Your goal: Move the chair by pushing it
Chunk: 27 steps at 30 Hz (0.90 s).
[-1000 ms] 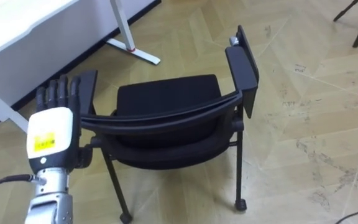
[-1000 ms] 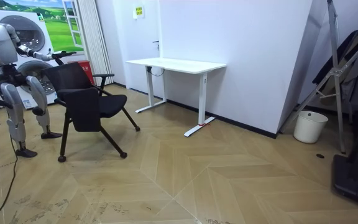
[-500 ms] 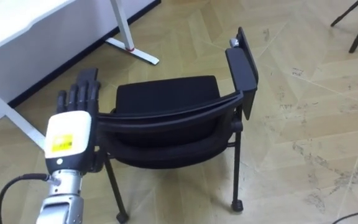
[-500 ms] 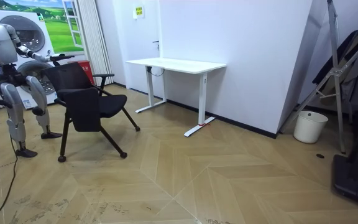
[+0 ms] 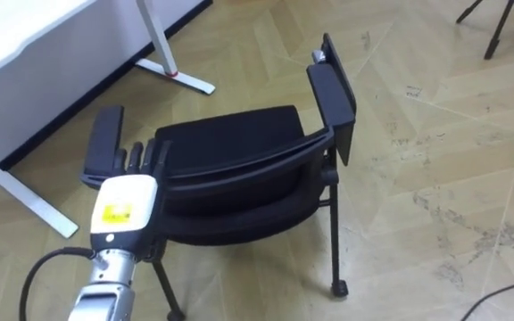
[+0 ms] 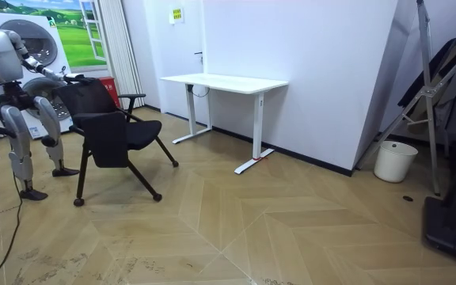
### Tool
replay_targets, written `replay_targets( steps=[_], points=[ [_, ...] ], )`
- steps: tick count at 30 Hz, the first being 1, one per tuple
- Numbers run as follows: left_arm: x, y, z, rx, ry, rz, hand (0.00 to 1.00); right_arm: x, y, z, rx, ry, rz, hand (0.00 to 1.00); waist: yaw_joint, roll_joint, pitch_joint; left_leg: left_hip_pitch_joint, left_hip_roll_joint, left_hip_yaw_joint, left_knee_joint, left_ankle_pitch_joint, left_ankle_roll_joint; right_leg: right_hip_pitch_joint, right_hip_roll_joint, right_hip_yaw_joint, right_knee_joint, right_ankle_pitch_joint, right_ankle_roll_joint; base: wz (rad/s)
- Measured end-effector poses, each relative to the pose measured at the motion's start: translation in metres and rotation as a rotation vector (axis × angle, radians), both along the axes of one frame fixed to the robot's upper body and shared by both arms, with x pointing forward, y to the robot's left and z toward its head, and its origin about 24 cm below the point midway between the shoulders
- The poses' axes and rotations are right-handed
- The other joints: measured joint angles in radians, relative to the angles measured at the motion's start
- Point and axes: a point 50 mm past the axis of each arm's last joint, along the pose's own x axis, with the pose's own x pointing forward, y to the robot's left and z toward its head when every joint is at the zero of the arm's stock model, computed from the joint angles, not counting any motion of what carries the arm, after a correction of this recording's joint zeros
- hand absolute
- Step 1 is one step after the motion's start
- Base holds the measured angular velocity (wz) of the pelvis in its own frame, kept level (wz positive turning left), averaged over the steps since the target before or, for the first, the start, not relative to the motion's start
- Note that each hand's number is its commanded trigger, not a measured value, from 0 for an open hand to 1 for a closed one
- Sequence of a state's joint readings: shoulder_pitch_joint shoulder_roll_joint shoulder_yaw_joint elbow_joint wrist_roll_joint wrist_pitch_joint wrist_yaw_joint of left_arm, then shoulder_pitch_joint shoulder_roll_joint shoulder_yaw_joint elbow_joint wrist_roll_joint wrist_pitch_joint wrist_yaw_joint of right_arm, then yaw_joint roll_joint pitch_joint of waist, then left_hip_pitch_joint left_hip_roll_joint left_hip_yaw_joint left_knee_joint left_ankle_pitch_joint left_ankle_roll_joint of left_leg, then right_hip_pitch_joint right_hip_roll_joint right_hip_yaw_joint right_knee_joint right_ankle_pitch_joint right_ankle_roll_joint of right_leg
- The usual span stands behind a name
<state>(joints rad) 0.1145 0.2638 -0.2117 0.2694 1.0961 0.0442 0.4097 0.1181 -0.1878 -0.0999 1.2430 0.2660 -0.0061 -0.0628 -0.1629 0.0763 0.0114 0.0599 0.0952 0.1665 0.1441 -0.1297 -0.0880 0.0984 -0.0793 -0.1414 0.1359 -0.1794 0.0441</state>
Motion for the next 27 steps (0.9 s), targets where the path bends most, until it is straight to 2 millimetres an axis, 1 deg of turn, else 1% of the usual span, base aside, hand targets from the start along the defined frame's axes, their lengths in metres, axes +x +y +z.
replay_targets(
  steps=[4, 8, 11, 14, 18, 19, 20, 27],
  points=[
    [0.001, 0.0, -0.001, 0.01, 0.013, -0.001, 0.0, 0.0, 0.0, 0.0, -0.004, 0.005, 0.008, 0.0, -0.001, 0.001, -0.0009, 0.001, 0.0, 0.001, 0.0, 0.0, 0.0, 0.0, 0.0, 0.002, 0.001, 0.0, 0.0, 0.0],
    [0.001, 0.0, -0.001, 0.015, 0.03, 0.006, 0.0, -0.001, -0.001, 0.0, -0.013, 0.009, 0.005, 0.0, -0.002, 0.003, -0.0028, 0.005, 0.0, 0.018, 0.0, 0.0, 0.0, 0.0, -0.001, 0.006, 0.002, 0.0, 0.0, -0.03],
    [0.002, 0.0, -0.002, 0.016, 0.033, 0.007, 0.0, -0.001, -0.001, 0.0, -0.018, 0.013, 0.002, 0.0, -0.002, 0.004, -0.003, 0.006, 0.0, 0.02, 0.0, 0.0, 0.0, 0.0, -0.001, 0.011, 0.002, 0.0, 0.001, 0.0],
    [0.003, 0.001, -0.004, 0.016, 0.038, 0.011, 0.0, -0.001, -0.002, 0.0, -0.028, 0.014, -0.001, 0.0, -0.003, 0.007, -0.0053, 0.009, -0.001, 0.023, 0.0, 0.0, 0.0, 0.0, -0.001, 0.018, 0.002, 0.001, 0.002, -0.04],
    [0.007, 0.002, -0.006, 0.016, 0.039, 0.015, 0.0, -0.001, -0.002, 0.001, -0.029, 0.013, -0.002, 0.0, -0.009, 0.008, -0.0057, 0.011, -0.001, 0.024, 0.0, 0.0, 0.0, 0.002, -0.001, 0.018, 0.006, 0.001, 0.002, 0.0],
    [0.008, 0.003, -0.006, 0.018, 0.041, 0.016, 0.07, 0.0, -0.002, 0.001, -0.029, 0.013, 0.001, 0.0, -0.012, 0.008, -0.0056, 0.012, -0.001, 0.024, 0.0, 0.0, 0.0, 0.003, -0.001, 0.019, 0.006, 0.001, 0.002, 0.0],
    [0.009, 0.004, -0.007, 0.021, 0.042, 0.018, 1.0, 0.0, -0.002, 0.001, -0.03, 0.015, 0.007, 0.0, -0.015, 0.008, -0.0056, 0.014, -0.001, 0.024, 0.0, 0.0, 0.0, 0.003, -0.001, 0.02, 0.008, 0.001, 0.002, 0.0],
    [0.012, 0.01, -0.009, -0.003, 0.048, 0.055, 1.0, -0.001, -0.002, 0.001, -0.029, 0.022, 0.032, 0.0, -0.031, 0.008, -0.0053, 0.024, -0.001, 0.039, 0.0, 0.0, 0.0, -0.001, -0.001, 0.044, 0.015, 0.001, 0.003, -0.07]
  ],
)
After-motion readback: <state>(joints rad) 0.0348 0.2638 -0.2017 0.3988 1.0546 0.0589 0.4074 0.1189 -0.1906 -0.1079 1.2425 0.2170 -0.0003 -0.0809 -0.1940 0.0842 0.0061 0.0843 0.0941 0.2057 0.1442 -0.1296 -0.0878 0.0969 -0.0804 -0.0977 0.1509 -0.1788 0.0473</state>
